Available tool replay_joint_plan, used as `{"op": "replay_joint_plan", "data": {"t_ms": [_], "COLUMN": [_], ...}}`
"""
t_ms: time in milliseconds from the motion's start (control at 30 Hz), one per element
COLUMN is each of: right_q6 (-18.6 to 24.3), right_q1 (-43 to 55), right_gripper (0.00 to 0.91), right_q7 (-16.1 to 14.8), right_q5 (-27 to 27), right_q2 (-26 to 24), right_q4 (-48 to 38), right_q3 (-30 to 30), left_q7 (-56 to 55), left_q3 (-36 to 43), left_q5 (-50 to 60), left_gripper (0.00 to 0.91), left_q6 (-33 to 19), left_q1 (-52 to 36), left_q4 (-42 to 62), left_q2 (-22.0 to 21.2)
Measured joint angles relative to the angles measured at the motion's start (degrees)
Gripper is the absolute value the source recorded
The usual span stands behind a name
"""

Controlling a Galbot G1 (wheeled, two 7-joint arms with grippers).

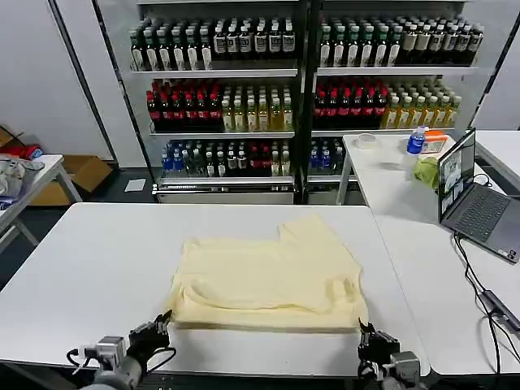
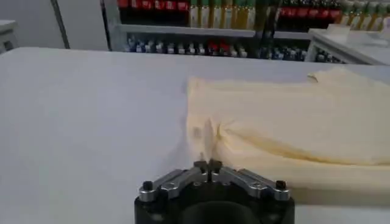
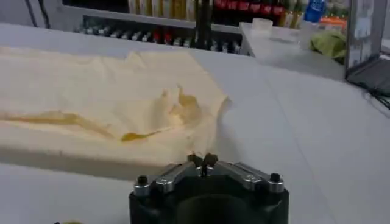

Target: Fold and organize the clothes.

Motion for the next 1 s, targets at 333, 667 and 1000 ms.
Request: {"op": "replay_joint_plan", "data": {"t_ms": [333,667,1000], "right_q6": [-1.16,0.61,-0.48], "right_q1": [-5.10,-2.89,10.54], "right_gripper": [0.907,0.907,0.907], "right_q7": [-0.58,-0.19,1.79], "right_q5": [-3.08,-2.54,2.60], "right_q2": [-1.17,-2.40,-3.68], "right_q4": [4.58,5.82,0.13], "right_q3": [2.39,4.33,-0.05], "left_q7": [0.47,0.24,-1.36], "left_q3": [-0.69,-3.30,-3.78], "left_q5": [2.18,2.28,-2.68], "left_gripper": [0.846,0.907,0.907], "left_q6": [0.36,1.05,1.71], "left_q1": [5.03,4.37,-2.28], "left_q4": [-3.86,-4.76,-1.43], "left_q2": [-0.16,1.65,6.15]}}
